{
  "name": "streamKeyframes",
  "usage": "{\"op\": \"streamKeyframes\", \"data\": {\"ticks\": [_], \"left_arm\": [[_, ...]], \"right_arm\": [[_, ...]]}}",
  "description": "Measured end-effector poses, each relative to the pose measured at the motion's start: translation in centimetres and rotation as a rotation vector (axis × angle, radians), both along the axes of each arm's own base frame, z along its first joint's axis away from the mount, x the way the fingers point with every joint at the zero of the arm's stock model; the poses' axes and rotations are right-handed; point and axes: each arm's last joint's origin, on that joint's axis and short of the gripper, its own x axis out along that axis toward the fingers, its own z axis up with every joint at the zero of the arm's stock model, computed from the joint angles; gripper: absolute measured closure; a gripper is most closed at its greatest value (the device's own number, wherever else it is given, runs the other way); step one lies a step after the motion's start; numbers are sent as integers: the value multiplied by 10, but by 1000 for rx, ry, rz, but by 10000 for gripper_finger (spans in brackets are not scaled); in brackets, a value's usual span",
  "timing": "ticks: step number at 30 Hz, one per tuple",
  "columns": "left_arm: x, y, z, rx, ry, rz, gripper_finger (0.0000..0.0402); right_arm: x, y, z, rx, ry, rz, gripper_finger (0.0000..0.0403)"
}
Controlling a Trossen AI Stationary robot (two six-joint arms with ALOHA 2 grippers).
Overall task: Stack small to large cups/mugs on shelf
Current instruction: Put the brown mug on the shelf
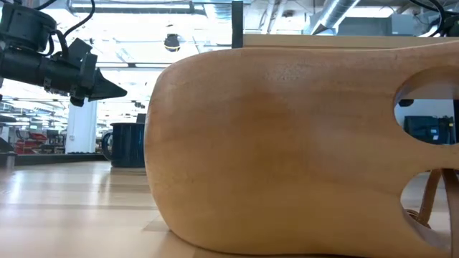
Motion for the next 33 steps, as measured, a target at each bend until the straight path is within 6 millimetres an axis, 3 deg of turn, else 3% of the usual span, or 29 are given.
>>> {"op": "streamKeyframes", "data": {"ticks": [21, 33], "left_arm": [[0, 0, 0, 0, 0, 0, 401], [0, 0, 1, 9, -10, 11, 401]], "right_arm": [[0, 0, 0, 26, -22, 4, 369], [0, 0, 0, 26, -22, 11, 320]]}}
